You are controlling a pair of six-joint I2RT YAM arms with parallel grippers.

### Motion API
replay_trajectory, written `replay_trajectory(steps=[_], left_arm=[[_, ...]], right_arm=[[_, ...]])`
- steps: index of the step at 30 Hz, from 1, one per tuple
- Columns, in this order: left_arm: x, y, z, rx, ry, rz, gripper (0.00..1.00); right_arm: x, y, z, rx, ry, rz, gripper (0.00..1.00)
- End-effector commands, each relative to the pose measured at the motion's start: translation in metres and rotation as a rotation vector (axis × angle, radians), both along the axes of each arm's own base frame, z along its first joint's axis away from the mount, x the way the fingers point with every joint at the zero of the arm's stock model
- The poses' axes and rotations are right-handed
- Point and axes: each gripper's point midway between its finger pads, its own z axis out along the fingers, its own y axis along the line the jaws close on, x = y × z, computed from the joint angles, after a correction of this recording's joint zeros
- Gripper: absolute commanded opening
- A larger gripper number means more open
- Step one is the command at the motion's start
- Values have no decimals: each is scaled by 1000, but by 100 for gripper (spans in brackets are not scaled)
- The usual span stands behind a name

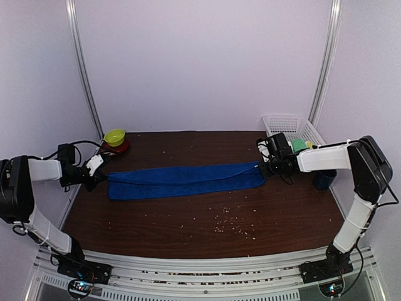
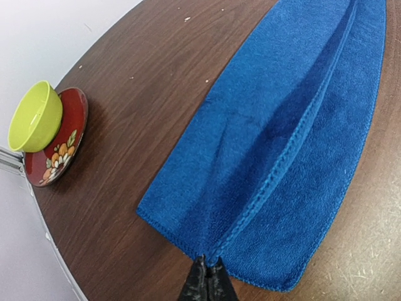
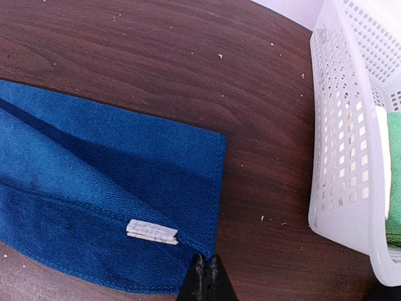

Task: Roll the towels
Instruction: Fold the towel at the center of the board.

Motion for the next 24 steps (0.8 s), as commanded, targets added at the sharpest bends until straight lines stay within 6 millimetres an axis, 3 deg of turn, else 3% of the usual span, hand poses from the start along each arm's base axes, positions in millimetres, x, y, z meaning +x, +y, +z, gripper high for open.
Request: replay_trajectory(steps=[1,7,17,24], left_arm=[[-6,2,4,1,-23,-22,0],[-9,3,0,-14,-12,-25,0],[-9,4,0,-25,-10,-19,0],[-14,4,-8,-10,8,-28,0]], right_arm=[[-6,-4,4,-11,-11,-15,0],[-17,-7,2,-12,-11,-33,0],[-23,-13,18,15,-58,-54,0],[-27,-12,5,-7,-18,-45,0]])
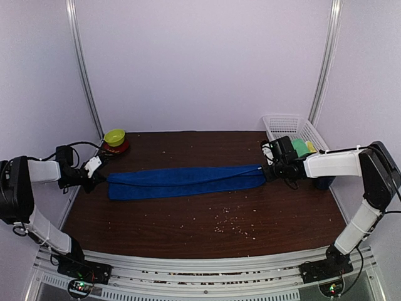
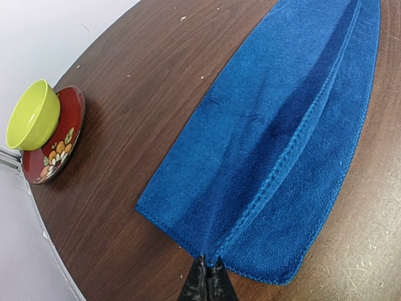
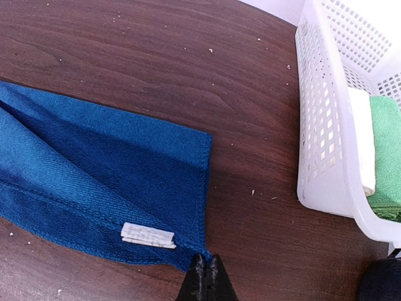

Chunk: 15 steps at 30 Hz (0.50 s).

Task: Roll the towels
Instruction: Fold the towel at the center of the board.

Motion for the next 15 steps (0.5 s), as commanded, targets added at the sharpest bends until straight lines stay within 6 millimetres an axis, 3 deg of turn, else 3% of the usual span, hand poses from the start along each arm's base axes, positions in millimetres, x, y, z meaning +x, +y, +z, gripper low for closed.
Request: replay_trajectory(steps=[1,10,15], left_arm=[[-9,0,-7,3,13,-18,0],[-20,-3,-16,15,47,-60,0],[-28,-3,-32,31,110,-87,0]], right_arm=[[-3,-3,-8,-20,14,-16,0],[-11,-7,-23,-38,44,-32,0],[-13,-9,-29,-50,58,-39,0]])
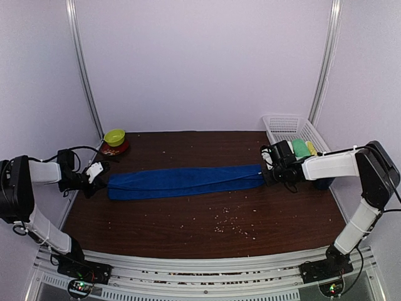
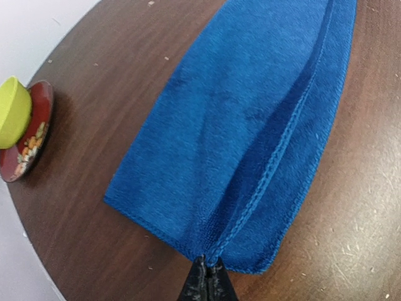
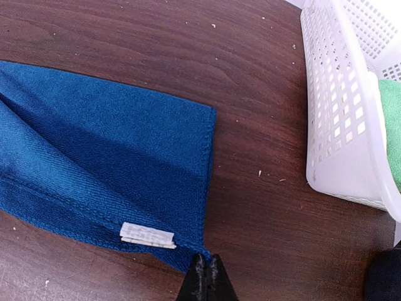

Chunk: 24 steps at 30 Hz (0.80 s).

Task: Roll the towels
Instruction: Fold the towel at the center of the board.

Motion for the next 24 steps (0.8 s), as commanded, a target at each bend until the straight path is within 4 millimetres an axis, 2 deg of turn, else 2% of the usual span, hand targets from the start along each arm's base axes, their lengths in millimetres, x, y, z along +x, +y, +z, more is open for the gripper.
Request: replay_trajectory(steps=[1,6,13,17,21,22,24], left_arm=[[-12,1,-18,11,67,-34,0],[-19,1,-29,18,98,-49,0],[-25,-2,-33,21,120,-83,0],[-29,-1,-37,37,136,-91,15],[-29,3,-37,61,137,-83,22],[-28,4,-36,64,135,-76,23],[-23,8,-29,63,121,-61,26]], right_arm=[[-5,-6,-11,-25,18,-36,0],[-7,-4,-19,-34,36,-32,0],[-8,-3,-26,-60,52,-33,0],[-11,-2,-30,-75,67,-27,0],[-14,-2,-31,-85,74,-27,6],[-15,-3,-31,-87,76,-28,8],[-16,-5,-30,-94,75,-35,18]])
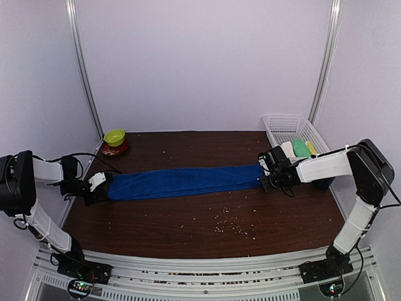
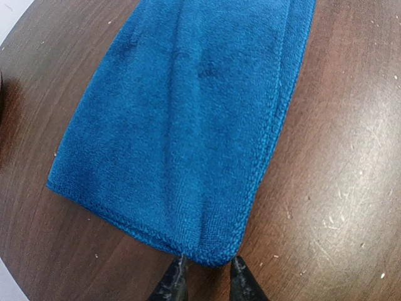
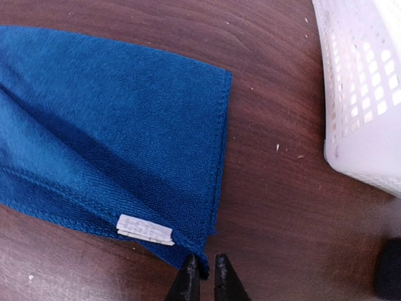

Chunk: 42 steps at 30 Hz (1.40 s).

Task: Roll the towels
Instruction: Fold the towel at the center of the board, then adjust the towel at the center of the board.

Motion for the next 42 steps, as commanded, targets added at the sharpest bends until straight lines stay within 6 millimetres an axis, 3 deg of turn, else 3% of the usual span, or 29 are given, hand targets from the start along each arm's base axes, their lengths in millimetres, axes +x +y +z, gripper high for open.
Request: replay_trajectory(steps=[1,6,12,15,17,18,21,25,33,42], left_arm=[[5,9,10,8,-15,25,29],[19,17,33,-16,-49,51,42],[30,19,62,-37,-83,44,53],[37,22,74,-50,-101,54,68],[41,23,78,-66,-103,69,71],[46,23,80,-77,-105,84,95],[69,35,85,-108,-117,210,98],[88,44,84,-142,-118,323,98],[104,46,49,-32,-94,446,98],[109,53,28,66,-95,527,98]], right_arm=[[-6,-9,-3,-48,8,-33,24],[-5,-22,7,-94,-25,-85,52],[-6,-11,33,-17,-56,-50,72],[-6,-7,48,25,-78,-39,83],[-6,0,57,72,-96,-20,89],[-4,4,63,97,-113,-11,90],[8,11,78,140,-163,-26,89],[36,20,84,168,-182,-102,77],[88,37,55,164,-108,-216,60],[112,23,30,144,-72,-296,63]])
